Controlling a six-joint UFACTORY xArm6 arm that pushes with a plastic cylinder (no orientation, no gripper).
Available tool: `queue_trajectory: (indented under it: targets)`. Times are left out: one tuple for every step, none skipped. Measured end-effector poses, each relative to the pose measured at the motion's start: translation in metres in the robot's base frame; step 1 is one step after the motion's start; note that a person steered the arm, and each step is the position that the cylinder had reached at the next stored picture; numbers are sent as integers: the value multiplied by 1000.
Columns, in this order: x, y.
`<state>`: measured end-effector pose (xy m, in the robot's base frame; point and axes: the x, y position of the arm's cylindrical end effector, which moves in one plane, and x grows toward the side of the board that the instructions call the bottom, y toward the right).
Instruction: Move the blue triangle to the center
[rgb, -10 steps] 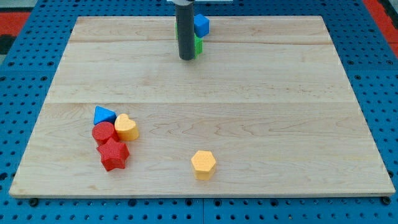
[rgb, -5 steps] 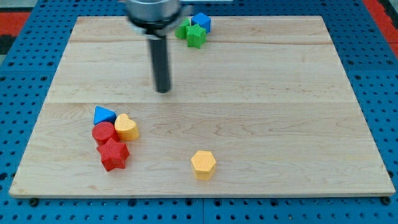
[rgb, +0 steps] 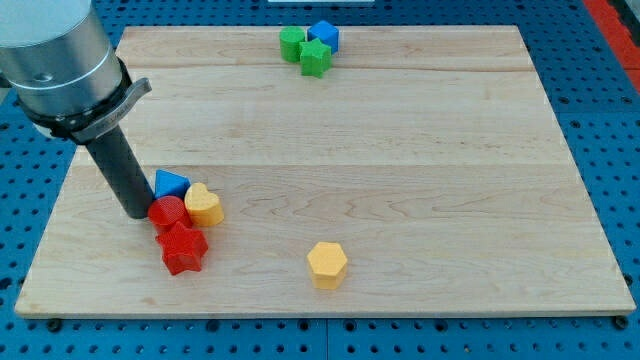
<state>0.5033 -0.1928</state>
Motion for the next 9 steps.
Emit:
queue_trajectory:
  targets:
    - [-16, 9]
    - [-10, 41]
    - [-5, 64]
    - [-21, 69]
    - [-43, 77]
    - [-67, 86]
    - [-72, 113]
    - [-74, 144]
    - [-85, 163]
